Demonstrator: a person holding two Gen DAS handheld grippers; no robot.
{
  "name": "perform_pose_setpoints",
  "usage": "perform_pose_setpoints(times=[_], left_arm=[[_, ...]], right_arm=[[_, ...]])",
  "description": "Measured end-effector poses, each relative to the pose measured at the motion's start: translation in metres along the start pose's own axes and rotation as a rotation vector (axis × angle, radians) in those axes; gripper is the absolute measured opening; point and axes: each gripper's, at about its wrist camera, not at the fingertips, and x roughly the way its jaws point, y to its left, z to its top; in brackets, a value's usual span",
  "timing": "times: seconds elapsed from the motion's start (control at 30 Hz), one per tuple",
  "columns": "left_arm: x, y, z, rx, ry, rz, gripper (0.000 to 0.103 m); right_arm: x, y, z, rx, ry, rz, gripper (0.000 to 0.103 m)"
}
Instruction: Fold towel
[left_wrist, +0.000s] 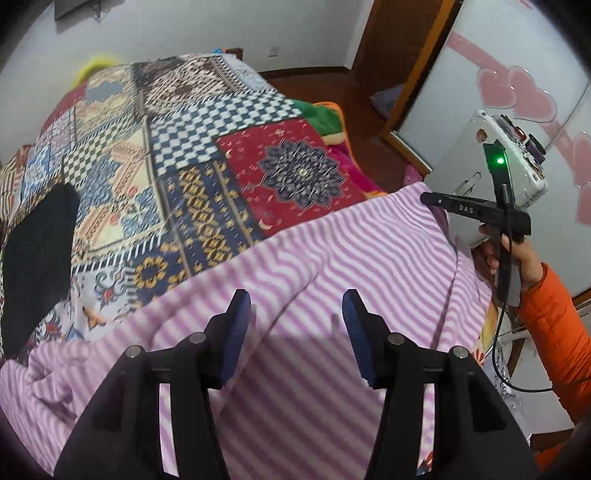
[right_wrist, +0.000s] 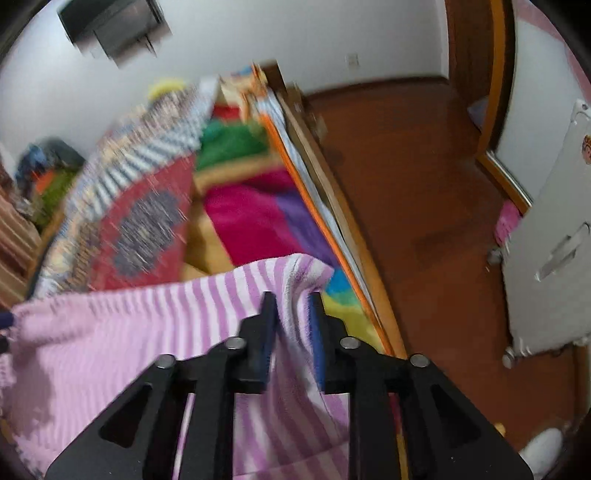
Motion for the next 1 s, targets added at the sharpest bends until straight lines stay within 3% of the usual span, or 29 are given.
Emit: perform_pose_setpoints(times=[0.07,0.2,0.33,0.47,0.6,0.7,1.0], left_arm=[[0.001,0.003,-0.007,0.002,0.018,-0.002,0.052],[0.004,-0.006,-0.02,0.028,0.044,-0.016,0.052],[0.011,-0.026,-0.031,0.061,0.076,-0.058,0.052],[0.021,-0.049,-0.042,0.093,0.115,-0.101,0.052],[0.022,-0.072,-0.052,0.137,0.121,-0.116,0.052],[0.022,-0.084,-0.056,0.138,0.133,-0.163,0.052],[0.025,-0.108,-0.061,0.166,0.14,-0.182,0.052]], right_arm=[[0.002,0.001,-0.003,-0.002,0.03,-0.029,0.028],[-0.023,0.012,-0.011,-0.032,-0.001,-0.012,0.042],[-0.05,0.031,-0.023,-0.093,-0.032,0.054,0.048],[-0.042,0.054,-0.041,-0.157,0.052,0.125,0.049],[-0.029,0.063,-0.06,-0.185,0.135,0.131,0.049],[-0.036,0.057,-0.071,-0.176,0.158,0.142,0.049],[-0.075,0.026,-0.111,-0.112,0.174,0.097,0.049]])
